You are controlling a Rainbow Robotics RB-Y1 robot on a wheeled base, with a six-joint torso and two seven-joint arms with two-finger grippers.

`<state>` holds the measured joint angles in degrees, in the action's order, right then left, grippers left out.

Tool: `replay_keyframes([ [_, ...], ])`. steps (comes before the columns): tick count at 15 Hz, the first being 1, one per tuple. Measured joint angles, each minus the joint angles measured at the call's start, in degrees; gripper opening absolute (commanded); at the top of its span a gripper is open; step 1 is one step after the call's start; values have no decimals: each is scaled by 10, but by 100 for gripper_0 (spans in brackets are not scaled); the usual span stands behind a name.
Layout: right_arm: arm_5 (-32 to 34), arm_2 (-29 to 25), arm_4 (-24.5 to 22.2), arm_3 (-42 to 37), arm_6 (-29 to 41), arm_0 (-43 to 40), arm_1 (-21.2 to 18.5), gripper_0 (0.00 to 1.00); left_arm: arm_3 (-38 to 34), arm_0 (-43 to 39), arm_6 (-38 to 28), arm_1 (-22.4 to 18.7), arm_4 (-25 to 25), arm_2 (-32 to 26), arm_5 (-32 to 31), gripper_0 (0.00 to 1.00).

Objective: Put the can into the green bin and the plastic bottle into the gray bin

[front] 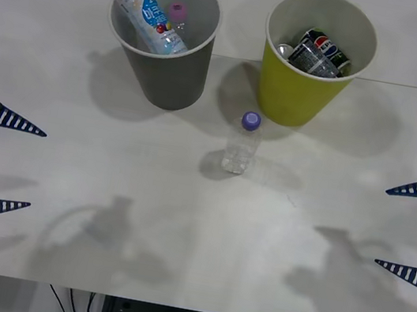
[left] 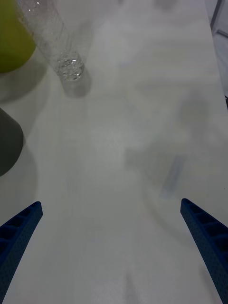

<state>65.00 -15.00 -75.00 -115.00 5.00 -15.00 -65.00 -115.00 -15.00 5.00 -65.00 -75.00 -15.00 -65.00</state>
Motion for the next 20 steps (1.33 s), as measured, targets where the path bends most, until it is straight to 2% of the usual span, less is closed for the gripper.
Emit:
replay_keyframes([
  [8, -18, 22, 19, 6, -6, -1, -16, 100, 0, 0, 0, 0, 0, 0, 0, 100],
  [10, -22, 57, 41, 42, -21, 24, 0, 100, 0, 0, 0, 0, 0, 0, 0, 100],
  [13, -12, 140, 122, 145, -96, 90, 31, 100, 0, 0, 0, 0, 0, 0, 0, 100],
  [15, 15, 180, 159, 221, -125, 136, 59, 100, 0, 0, 0, 0, 0, 0, 0, 100],
  [20, 47, 203, 166, 321, -134, 199, 140, 100, 0, 0, 0, 0, 0, 0, 0, 100],
])
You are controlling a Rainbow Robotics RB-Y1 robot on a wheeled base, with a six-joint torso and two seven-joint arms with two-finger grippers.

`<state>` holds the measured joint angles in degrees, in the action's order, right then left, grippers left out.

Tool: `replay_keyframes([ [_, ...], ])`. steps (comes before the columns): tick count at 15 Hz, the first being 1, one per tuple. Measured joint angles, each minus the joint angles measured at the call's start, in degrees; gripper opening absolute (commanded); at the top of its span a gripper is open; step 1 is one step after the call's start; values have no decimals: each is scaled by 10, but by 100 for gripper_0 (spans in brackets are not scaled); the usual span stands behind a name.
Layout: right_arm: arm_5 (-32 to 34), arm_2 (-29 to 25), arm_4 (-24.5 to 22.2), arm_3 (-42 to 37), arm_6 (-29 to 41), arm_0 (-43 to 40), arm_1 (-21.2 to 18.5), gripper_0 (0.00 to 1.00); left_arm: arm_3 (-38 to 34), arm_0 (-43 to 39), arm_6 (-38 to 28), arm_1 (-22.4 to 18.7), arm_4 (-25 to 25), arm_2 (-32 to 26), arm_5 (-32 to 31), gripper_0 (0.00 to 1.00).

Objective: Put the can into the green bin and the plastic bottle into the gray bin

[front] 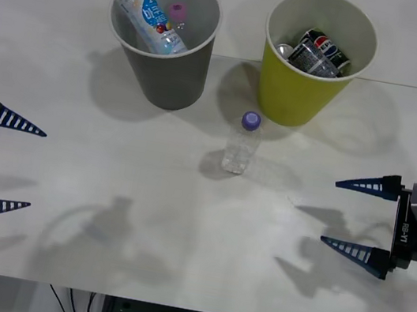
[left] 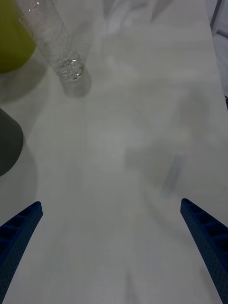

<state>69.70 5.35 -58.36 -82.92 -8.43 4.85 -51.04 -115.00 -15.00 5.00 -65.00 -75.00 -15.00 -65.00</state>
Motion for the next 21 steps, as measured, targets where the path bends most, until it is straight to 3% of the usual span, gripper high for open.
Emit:
replay_keyframes([
  [7, 8, 3, -27, 104, -20, 74, 112, 100, 0, 0, 0, 0, 0, 0, 0, 100],
  [14, -2, 0, -67, 189, -64, 141, 191, 100, 0, 0, 0, 0, 0, 0, 0, 100],
  [21, -44, -35, -159, 204, -81, 178, 266, 100, 0, 0, 0, 0, 0, 0, 0, 100],
])
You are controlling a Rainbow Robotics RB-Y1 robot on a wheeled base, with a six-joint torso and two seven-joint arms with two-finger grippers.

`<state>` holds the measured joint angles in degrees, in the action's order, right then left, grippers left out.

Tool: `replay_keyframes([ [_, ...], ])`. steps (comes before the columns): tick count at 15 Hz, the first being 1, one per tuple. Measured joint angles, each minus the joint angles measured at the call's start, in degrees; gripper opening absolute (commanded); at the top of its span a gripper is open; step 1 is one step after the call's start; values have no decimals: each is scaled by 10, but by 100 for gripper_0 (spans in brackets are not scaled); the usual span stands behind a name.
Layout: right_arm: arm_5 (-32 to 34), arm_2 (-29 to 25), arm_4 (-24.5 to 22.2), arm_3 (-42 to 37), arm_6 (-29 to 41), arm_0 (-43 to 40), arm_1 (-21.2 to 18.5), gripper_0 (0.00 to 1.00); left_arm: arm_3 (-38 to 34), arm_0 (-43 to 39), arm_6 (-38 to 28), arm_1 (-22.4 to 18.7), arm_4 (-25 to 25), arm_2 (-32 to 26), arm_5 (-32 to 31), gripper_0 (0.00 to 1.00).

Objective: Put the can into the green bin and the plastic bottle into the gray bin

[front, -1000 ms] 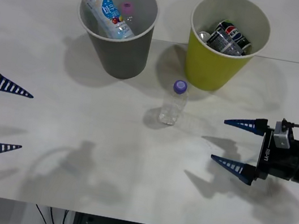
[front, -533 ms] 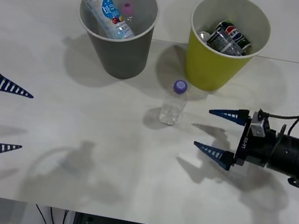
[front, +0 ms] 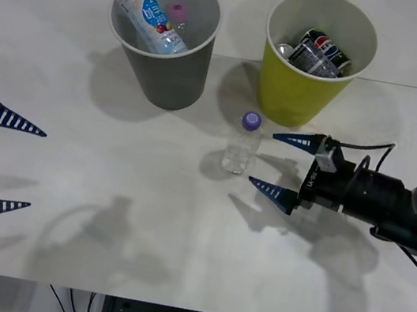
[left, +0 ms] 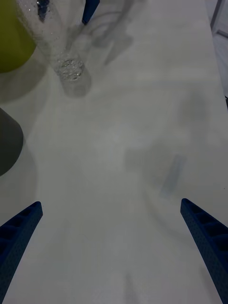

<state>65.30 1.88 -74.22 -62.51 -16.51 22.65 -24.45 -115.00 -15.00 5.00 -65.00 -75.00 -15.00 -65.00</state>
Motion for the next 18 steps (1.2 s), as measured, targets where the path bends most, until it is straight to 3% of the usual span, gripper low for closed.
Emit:
replay_keyframes([
  [10, -109, 56, -4, 0, 0, 21, 63, 100, 0, 0, 0, 0, 0, 0, 0, 100],
  [11, -110, 57, -9, 0, 1, 22, 65, 72, 0, 0, 0, 0, 0, 0, 0, 100],
  [12, -111, 57, -17, 0, 2, 24, 66, 15, 0, 0, 0, 0, 0, 0, 0, 100],
  [13, -111, 57, -21, 0, 3, 26, 66, 0, 0, 0, 0, 0, 0, 0, 0, 100],
  [18, -109, 58, -22, 0, 14, 25, 66, 0, 0, 0, 0, 0, 0, 0, 0, 100],
])
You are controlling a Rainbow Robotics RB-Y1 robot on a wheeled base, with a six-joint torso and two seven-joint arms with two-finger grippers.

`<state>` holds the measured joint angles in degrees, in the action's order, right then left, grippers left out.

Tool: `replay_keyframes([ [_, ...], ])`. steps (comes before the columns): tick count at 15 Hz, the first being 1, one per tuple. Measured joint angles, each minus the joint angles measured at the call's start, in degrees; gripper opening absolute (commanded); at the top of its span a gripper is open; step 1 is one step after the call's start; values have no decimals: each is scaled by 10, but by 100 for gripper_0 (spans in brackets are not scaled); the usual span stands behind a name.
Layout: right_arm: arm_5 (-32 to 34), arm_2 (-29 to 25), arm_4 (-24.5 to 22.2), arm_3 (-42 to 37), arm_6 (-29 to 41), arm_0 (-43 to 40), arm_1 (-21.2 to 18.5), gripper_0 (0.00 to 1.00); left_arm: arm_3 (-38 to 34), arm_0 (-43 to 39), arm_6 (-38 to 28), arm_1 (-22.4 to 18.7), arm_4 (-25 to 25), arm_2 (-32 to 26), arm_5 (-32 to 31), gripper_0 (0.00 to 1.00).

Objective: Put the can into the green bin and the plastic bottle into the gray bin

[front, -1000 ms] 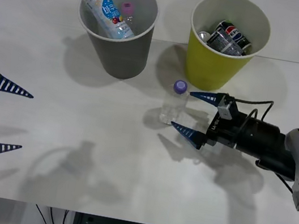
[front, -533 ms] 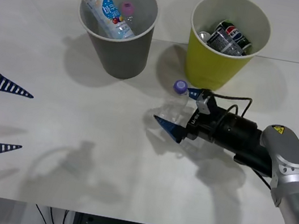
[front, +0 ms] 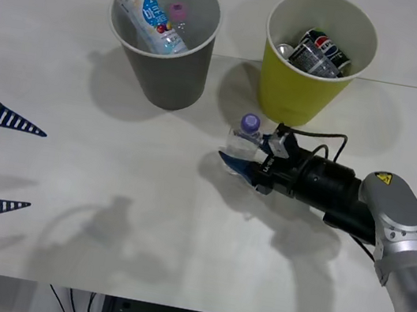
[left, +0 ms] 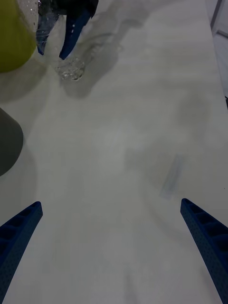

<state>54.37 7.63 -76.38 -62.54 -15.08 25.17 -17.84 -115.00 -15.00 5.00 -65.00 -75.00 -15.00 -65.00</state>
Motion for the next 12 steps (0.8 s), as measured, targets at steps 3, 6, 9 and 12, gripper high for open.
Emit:
replay_keyframes([
  [3, 2, 0, 0, 0, 6, 0, 0, 0, 0, 0, 0, 0, 0, 0, 0, 100],
  [6, 11, -1, -1, -12, 17, 0, -14, 0, 0, 0, 0, 0, 0, 0, 0, 100],
  [9, 42, -2, -37, -54, 91, -3, -43, 0, 0, 0, 0, 0, 0, 0, 0, 100],
  [12, 50, -4, -92, -141, 205, -25, -72, 0, 0, 0, 0, 0, 0, 0, 0, 100],
])
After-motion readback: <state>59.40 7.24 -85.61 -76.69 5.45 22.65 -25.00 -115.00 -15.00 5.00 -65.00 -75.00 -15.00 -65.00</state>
